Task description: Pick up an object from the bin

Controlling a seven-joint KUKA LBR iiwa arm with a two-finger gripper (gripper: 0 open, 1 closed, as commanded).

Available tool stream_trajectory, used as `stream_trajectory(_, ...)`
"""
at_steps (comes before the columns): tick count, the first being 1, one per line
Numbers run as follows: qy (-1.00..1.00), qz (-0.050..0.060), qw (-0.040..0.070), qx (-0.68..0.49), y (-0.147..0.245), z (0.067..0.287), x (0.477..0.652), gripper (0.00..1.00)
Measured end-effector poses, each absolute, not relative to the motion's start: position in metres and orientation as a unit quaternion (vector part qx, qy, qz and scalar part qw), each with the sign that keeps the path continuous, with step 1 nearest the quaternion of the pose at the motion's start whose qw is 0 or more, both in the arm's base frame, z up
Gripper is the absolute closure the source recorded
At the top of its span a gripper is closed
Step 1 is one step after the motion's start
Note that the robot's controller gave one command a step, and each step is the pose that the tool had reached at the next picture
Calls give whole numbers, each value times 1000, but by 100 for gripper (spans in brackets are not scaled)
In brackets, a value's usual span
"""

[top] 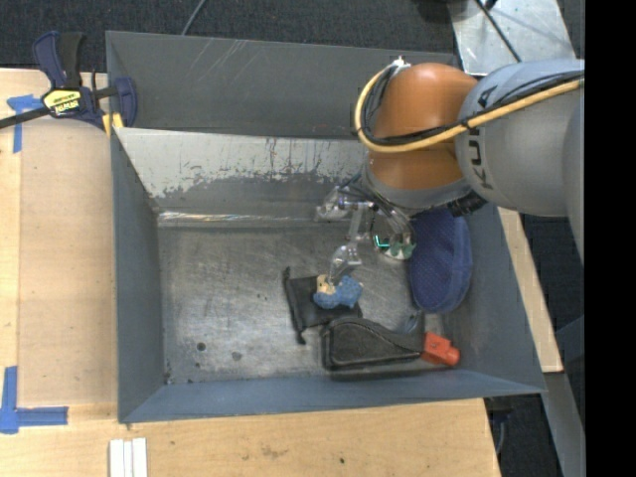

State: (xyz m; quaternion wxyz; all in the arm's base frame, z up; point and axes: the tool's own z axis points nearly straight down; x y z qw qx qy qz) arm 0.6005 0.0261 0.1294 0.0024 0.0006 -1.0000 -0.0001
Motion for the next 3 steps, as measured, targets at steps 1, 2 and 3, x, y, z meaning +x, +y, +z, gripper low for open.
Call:
stream_trajectory(1,-985,-1,-12,175,25,90,557,0)
stream_trajectory(2,-985,1,-2,174,22,87,552,100)
stream_trajectory(3,-982,1,-7,189,13,318,563,100)
